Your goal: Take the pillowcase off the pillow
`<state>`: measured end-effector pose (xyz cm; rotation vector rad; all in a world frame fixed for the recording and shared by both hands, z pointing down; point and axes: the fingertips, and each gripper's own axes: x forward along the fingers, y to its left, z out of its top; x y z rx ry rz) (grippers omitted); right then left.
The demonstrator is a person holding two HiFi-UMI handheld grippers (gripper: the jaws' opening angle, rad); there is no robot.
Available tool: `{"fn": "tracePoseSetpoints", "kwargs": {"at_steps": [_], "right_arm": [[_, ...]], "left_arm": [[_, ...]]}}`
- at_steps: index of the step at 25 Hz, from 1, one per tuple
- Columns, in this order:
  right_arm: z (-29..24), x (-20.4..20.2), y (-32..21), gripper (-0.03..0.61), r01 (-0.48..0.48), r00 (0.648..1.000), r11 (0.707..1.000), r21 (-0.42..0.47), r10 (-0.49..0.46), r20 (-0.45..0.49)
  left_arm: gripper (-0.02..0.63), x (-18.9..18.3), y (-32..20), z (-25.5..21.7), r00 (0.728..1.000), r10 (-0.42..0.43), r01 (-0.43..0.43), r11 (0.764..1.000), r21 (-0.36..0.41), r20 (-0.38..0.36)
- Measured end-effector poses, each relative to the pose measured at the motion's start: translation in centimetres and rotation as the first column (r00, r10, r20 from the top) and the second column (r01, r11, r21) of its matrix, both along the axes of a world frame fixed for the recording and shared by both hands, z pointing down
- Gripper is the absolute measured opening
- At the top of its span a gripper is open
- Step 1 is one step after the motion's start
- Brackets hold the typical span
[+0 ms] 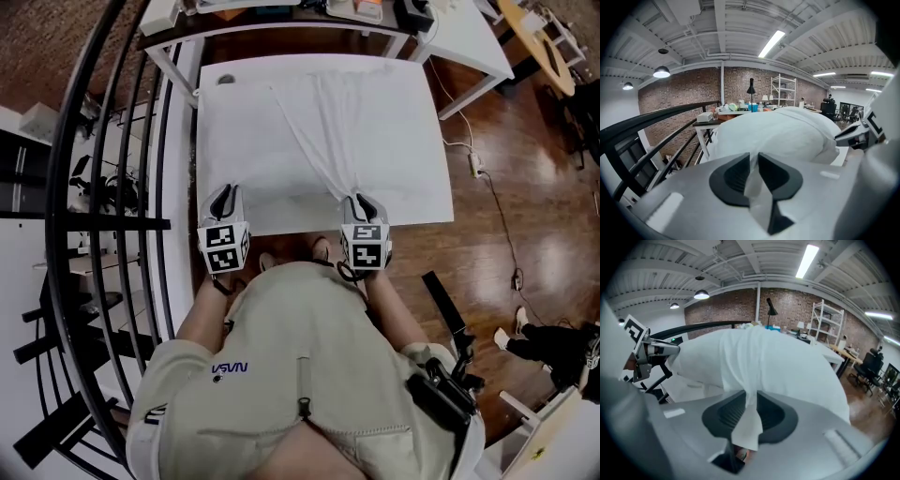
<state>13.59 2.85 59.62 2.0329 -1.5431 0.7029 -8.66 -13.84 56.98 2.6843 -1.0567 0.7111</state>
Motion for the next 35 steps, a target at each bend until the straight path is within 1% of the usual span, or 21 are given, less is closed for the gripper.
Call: {"fn": "tracePoseSetpoints", "kwargs": {"at_steps": [4,6,10,12,16,18,20,21,24,27,29,31,35], "right_arm": [[-3.2,-0.9,-0.4,0.075,0.019,1.0,0.996,0.084,-0.02,0.008],[-5.0,-1.2,-1.2,0.075,0.04,0.999,0.99,0.134,-0.04,0.003],[-7.8,-1.4,-3.2,0.075,0.084,0.996,0.975,0.204,-0.083,-0.014],[-8.7,-1.2,-4.1,0.075,0.102,0.995,0.969,0.224,-0.099,-0.023],[-10.0,-0.3,-5.6,0.075,0.127,0.992,0.958,0.258,-0.123,-0.031],[-10.4,0.2,-6.2,0.076,0.142,0.99,0.952,0.272,-0.139,-0.031],[-10.7,0.6,-6.8,0.075,0.156,0.988,0.946,0.284,-0.155,-0.027],[-10.9,0.8,-7.1,0.075,0.164,0.986,0.943,0.29,-0.163,-0.025],[-11.8,1.4,-8.1,0.077,0.193,0.981,0.932,0.307,-0.193,-0.031],[-12.4,2.4,-9.2,0.082,0.224,0.974,0.923,0.314,-0.22,-0.049],[-12.5,3.2,-9.8,0.086,0.234,0.972,0.922,0.309,-0.229,-0.055],[-12.6,4.0,-10.9,0.09,0.236,0.972,0.925,0.298,-0.229,-0.057],[-13.3,5.4,-14.3,0.1,0.223,0.975,0.933,0.283,-0.212,-0.071]], "left_arm": [[0.067,0.3,0.9,-3.4,0.997,0.001,0.002,0.999,0.041,-0.076],[0.067,0.9,1.3,-4.6,0.995,0.009,-0.003,0.998,0.056,-0.1],[0.074,2.7,1.6,-5.8,0.993,0.051,-0.045,0.997,0.066,-0.103],[0.097,3.4,1.4,-6.1,0.993,0.065,-0.058,0.996,0.071,-0.102],[0.107,4.2,0.4,-7.1,0.994,0.059,-0.05,0.994,0.093,-0.095],[0.109,4.8,-0.1,-7.5,0.995,0.049,-0.04,0.994,0.104,-0.089],[0.125,5.5,-0.5,-7.7,0.996,0.047,-0.039,0.994,0.106,-0.08],[0.137,5.9,-0.7,-7.8,0.996,0.048,-0.04,0.994,0.105,-0.073],[0.201,7.3,-1.6,-7.9,0.998,0.047,-0.041,0.994,0.103,-0.048],[0.238,8.6,-2.9,-8.2,0.999,0.038,-0.035,0.994,0.107,-0.024],[0.261,9.3,-3.8,-8.4,0.999,0.032,-0.031,0.994,0.108,-0.014],[0.269,9.9,-5.0,-8.7,1.0,0.028,-0.027,0.994,0.107,-0.009],[0.287,11.2,-7.8,-8.1,0.999,0.052,-0.052,0.996,0.072,0.004]]}}
